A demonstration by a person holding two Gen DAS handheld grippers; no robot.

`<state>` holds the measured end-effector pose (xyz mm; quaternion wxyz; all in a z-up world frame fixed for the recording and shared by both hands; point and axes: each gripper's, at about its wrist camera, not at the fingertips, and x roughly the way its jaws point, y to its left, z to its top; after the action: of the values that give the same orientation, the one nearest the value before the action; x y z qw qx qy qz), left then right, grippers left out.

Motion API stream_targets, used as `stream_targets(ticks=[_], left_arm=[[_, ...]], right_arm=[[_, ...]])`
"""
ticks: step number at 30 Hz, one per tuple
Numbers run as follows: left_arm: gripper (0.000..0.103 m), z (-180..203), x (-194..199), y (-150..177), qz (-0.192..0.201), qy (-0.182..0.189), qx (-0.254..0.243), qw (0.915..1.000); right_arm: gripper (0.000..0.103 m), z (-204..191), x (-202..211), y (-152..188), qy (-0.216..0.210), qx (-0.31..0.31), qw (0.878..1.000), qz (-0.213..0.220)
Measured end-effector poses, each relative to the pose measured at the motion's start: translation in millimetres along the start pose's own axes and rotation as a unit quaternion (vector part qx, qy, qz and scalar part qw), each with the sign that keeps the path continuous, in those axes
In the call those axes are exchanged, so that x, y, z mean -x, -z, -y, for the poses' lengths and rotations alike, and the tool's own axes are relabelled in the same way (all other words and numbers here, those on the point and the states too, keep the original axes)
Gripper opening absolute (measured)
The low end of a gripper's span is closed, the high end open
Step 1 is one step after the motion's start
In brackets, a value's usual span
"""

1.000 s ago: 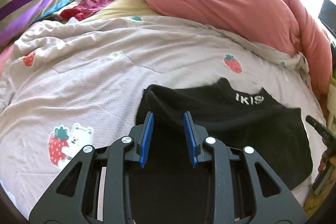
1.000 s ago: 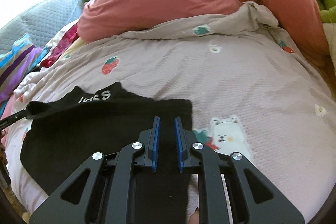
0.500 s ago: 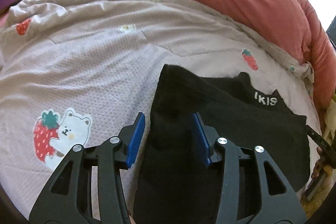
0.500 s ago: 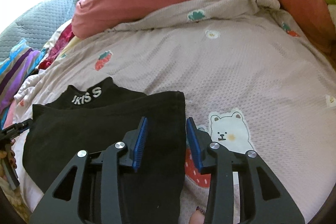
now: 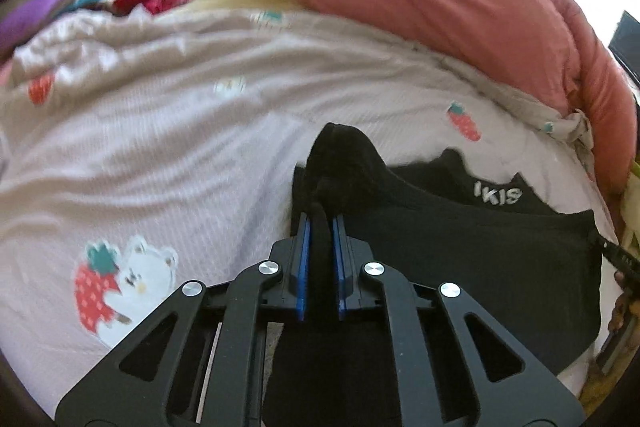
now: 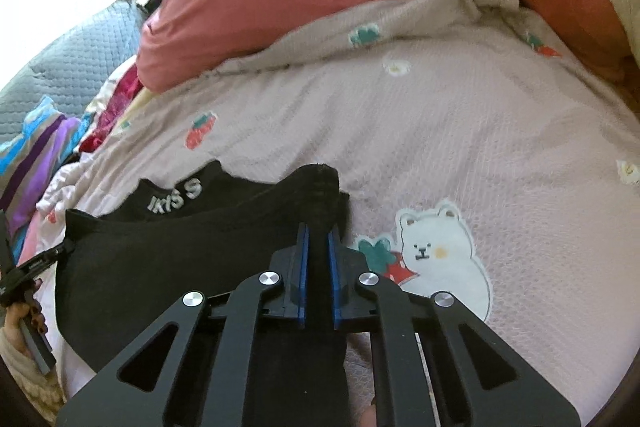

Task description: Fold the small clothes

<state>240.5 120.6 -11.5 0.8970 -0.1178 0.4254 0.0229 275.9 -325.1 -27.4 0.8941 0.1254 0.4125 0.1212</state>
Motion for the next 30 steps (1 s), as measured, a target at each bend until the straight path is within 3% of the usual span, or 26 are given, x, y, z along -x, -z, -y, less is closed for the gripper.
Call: stream_targets(ticks=[6,15,23,30], left_arm=[[0.004,9,5,-21,0.028,-0.011,-0.021,0.9993],[0.004,-2,-32,-6,-0.002,-0.032,-0.006,0.9995],[0.006,-6,-39,2,-0.013,-0.034,0.005,0.9993],[0.009,-5,-38,4,-0.017,-0.036,0.004,0.9992]], right_arm=[[0.008,-4,5,-18,0.0,0.007,1.0,0.029],[0.008,0,-31,-6,0.048,0.012,0.999,-0.006],[0.009,-6,-43,3,0.096,0.031,0.995,-0.018],[0.018,-4,-40,3,0.112,0.025,0.993,-0.023]])
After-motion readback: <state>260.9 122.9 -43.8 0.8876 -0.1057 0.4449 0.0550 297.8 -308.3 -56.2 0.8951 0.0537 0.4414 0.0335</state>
